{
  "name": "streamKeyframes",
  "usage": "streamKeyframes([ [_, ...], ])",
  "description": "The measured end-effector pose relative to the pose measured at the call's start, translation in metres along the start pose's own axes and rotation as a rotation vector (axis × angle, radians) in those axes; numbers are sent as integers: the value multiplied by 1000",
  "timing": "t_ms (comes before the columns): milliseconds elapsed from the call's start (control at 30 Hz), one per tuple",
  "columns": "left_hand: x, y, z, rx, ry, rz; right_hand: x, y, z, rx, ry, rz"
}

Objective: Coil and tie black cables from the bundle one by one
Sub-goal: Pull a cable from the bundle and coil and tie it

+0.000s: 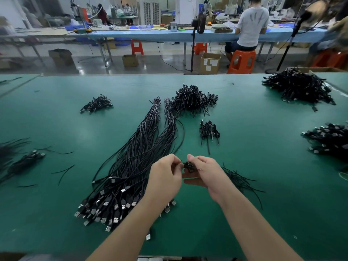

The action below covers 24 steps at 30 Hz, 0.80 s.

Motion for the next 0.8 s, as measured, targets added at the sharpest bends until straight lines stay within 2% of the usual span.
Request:
streamKeyframes([
  [133,-13,4,4,-83,-127,-181,-3,-1,3,87,5,-153],
  [367,-25,12,0,-93,-230,-315,-19,7,0,235,-213,-269],
  [467,-24,13,-2,-73,-208,-332,-18,9,-1,268,-234,-239],
  [667,-18,9,-2,-35,-174,-324,-13,6,4,233,-175,-152],
  [800,-11,6,-2,-25,-122,-248,-10,4,3,249,-146,-93],
])
Point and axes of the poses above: each hand's wrist, its own y-axis away from the middle knuckle, its own z-axis out of the back of the hand, x = y × z, the point moved 7 cm from there along -y, towards the middle knuckle, and after that the axes turned 2 degrees about x, right-handed, at the moved point
